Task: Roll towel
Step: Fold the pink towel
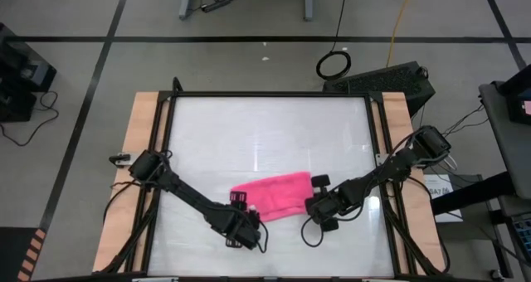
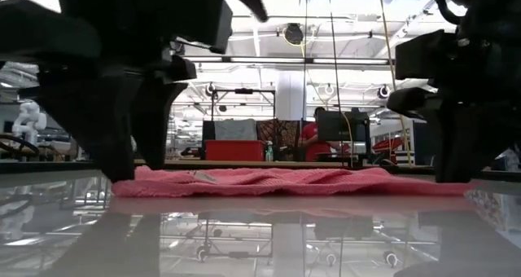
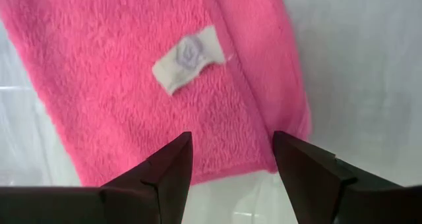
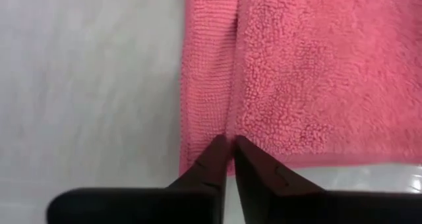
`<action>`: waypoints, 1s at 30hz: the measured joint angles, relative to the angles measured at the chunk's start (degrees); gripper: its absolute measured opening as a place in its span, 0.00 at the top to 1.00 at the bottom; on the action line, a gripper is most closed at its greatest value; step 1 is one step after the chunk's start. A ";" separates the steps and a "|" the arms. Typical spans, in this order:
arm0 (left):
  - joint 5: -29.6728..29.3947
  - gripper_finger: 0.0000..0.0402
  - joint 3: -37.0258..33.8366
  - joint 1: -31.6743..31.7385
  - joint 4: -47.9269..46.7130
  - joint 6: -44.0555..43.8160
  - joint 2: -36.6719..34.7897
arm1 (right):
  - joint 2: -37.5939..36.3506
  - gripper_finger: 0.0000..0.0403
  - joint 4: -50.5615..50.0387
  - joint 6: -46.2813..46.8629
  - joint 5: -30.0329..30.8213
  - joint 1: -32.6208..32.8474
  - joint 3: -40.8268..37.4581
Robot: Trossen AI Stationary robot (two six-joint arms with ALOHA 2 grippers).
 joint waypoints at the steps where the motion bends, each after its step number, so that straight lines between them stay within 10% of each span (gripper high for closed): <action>1: 0.00 0.46 0.00 -0.17 -0.27 0.00 0.00 | 0.00 0.97 0.20 0.34 -0.20 0.01 0.00; 23: -0.02 0.97 0.00 -0.62 -1.04 5.19 0.00 | -0.11 1.00 -0.52 0.96 -1.34 0.05 0.11; 30: -0.17 0.99 0.45 -0.62 -3.31 6.08 0.00 | -2.69 1.00 -4.09 0.95 -0.98 -0.02 0.64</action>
